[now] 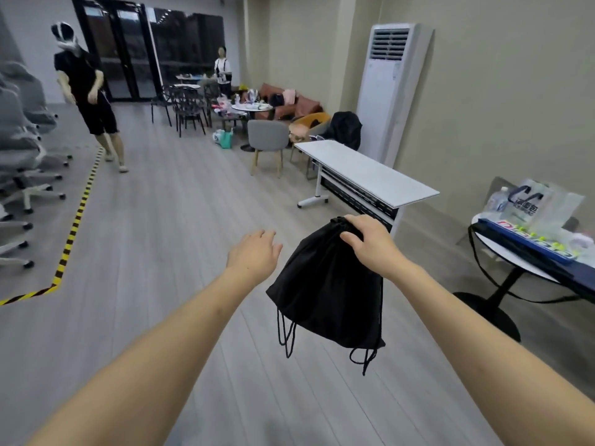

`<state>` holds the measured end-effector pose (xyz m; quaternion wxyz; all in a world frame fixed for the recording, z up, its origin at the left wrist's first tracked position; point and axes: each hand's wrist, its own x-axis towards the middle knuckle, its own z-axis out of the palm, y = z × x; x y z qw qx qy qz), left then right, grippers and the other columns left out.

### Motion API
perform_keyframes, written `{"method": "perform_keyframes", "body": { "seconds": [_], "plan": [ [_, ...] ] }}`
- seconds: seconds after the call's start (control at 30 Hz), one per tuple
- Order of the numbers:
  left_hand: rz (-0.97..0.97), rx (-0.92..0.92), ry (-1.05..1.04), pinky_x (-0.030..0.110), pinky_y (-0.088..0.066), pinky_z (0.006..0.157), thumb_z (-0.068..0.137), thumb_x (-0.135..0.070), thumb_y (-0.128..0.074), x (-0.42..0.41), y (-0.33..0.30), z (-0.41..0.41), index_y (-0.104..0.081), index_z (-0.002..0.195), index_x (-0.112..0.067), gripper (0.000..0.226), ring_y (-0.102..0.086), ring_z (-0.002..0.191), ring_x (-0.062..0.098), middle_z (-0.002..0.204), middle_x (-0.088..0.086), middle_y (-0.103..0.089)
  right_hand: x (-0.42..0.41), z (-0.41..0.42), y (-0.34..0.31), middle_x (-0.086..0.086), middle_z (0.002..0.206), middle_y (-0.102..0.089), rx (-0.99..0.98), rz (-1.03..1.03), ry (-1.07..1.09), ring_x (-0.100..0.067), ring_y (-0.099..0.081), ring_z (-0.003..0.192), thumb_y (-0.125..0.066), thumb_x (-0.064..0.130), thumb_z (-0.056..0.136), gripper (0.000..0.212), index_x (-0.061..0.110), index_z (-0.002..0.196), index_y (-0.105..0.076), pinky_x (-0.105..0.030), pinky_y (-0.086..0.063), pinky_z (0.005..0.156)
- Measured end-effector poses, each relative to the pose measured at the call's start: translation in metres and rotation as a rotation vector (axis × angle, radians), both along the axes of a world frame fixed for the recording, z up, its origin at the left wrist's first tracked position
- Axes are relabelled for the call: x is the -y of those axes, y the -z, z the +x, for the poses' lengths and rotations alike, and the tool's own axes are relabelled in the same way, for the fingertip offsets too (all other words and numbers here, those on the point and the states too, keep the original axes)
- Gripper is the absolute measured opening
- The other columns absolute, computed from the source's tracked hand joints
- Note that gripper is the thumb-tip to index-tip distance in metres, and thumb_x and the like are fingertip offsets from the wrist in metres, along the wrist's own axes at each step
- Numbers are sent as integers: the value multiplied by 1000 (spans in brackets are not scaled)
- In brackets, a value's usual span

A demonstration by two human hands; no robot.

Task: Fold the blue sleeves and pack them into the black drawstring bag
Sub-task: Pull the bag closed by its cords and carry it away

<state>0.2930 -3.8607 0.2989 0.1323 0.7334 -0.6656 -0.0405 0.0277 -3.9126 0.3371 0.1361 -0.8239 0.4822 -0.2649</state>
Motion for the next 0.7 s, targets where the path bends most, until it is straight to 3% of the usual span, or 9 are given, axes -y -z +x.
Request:
{"method": "perform_keyframes", "body": {
  "seconds": [0.07,0.2,0.3,0.4,0.57,0.7],
  "plan": [
    [20,-10,22,46,-46,92,106,-43,-30,65,-2,20,-43,145,-22,46,-49,127,29,144,1,-49,58,19,1,-1,116,-62,-12,27,44,-22,-55,113,-54,29,103,24,20,123,-62,-41,-44,101],
    [4,-5,65,45,-45,93,107,-43,-29,197,-15,54,-40,148,-23,47,-46,131,27,146,0,-47,178,57,-8,-2,136,-57,-8,82,106,-20,-48,131,-51,31,105,40,17,142,-54,-43,-38,114],
    [-45,12,94,44,-45,88,106,-40,-33,283,-23,74,-40,145,-21,44,-46,127,29,146,2,-45,264,83,-12,-3,129,-59,21,55,133,-21,-49,125,-52,29,103,32,17,133,-59,-44,-40,110],
    [-72,29,112,45,-48,88,106,-40,-35,368,-26,97,-41,142,-20,43,-49,122,31,142,4,-45,352,110,-16,-5,135,-57,61,37,176,-24,-47,130,-54,28,103,38,17,140,-55,-42,-37,113],
    [-91,32,109,44,-46,82,106,-42,-33,525,-23,140,-42,141,-21,43,-49,122,29,140,2,-45,507,149,-2,-5,134,-57,120,-8,188,-24,-48,127,-54,27,103,38,16,139,-53,-31,-33,106],
    [-77,43,109,46,-49,88,106,-43,-32,651,-22,168,-41,144,-22,44,-48,125,27,143,2,-44,630,175,5,5,121,-56,183,-32,169,-19,-50,118,-53,27,101,30,22,130,-58,-37,-40,104]
  ]
}}
